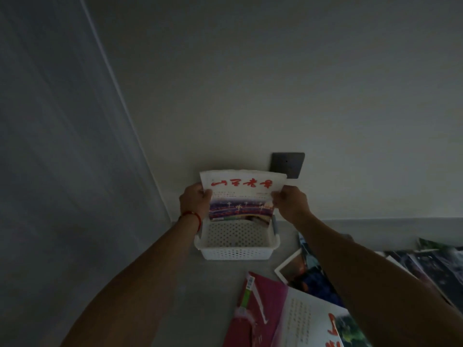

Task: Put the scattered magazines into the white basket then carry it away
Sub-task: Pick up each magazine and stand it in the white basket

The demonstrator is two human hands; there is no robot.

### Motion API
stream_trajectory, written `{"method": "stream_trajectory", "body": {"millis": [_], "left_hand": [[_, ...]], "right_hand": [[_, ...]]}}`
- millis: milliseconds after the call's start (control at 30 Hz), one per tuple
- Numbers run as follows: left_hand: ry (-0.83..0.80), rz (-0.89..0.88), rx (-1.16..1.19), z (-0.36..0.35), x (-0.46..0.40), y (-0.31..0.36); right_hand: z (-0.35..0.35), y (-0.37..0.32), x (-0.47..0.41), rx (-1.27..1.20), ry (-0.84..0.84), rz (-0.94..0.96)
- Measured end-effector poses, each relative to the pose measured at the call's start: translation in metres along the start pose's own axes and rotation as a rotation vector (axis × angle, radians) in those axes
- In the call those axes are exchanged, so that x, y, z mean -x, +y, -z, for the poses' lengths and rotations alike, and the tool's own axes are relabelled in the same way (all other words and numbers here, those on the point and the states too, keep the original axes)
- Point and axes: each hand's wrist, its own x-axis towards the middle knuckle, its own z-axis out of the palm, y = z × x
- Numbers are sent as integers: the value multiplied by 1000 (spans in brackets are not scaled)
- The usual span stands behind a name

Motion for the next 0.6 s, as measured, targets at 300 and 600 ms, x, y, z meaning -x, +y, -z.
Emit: {"method": "stream_trajectory", "body": {"millis": [300, 600], "left_hand": [[-16, 160, 74, -10, -15, -13], [-61, 171, 58, -6, -31, -16]], "right_hand": [[-12, 4, -22, 108, -4, -21], [-15, 12, -28, -330, -143, -161]]}}
